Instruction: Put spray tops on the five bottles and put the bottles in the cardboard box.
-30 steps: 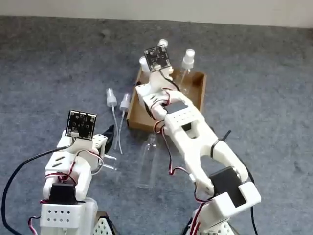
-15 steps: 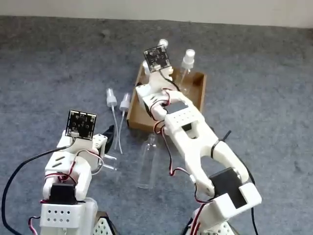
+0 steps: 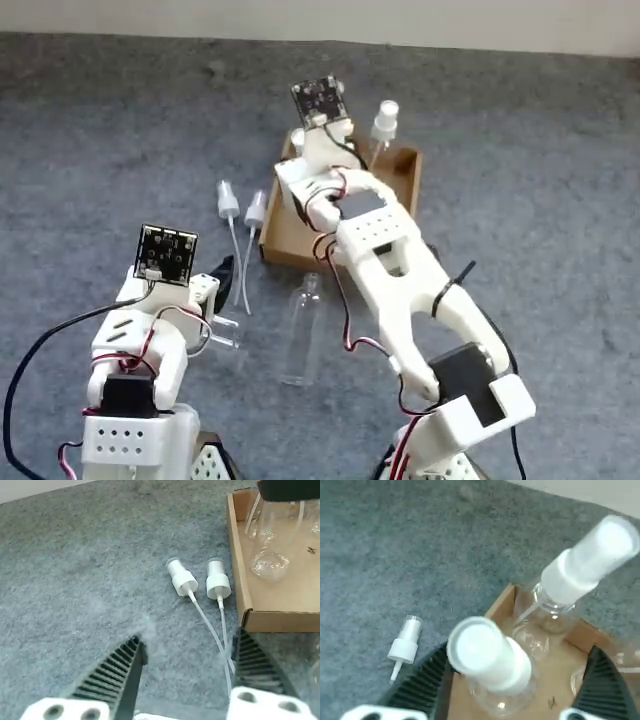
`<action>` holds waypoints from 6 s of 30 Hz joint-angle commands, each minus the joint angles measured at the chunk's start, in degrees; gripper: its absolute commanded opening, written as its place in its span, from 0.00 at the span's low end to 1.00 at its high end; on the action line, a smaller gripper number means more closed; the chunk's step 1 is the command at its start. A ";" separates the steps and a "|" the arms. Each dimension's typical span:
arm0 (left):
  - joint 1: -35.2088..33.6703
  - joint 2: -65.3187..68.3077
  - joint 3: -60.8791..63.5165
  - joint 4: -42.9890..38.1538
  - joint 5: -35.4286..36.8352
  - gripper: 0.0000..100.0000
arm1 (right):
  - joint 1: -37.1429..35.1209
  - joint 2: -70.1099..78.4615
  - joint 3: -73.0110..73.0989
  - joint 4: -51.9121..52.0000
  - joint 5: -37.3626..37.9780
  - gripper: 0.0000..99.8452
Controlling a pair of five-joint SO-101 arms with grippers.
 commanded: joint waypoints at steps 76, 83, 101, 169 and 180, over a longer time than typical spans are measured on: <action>-0.40 0.22 -2.68 -2.29 -0.44 0.22 | 3.65 -25.54 29.32 45.23 1.23 0.00; -0.40 8.57 -14.29 4.66 -0.62 0.22 | 26.68 -31.87 14.37 57.45 18.73 0.00; -1.71 95.52 -87.69 18.73 9.32 0.18 | 54.20 0.04 3.03 37.41 37.98 0.00; 5.93 57.01 -59.91 32.44 -0.97 0.00 | 51.91 14.90 -18.15 51.74 29.54 0.32; 5.85 47.78 -44.97 25.76 -0.97 0.01 | 52.18 24.13 -25.98 51.82 29.19 0.18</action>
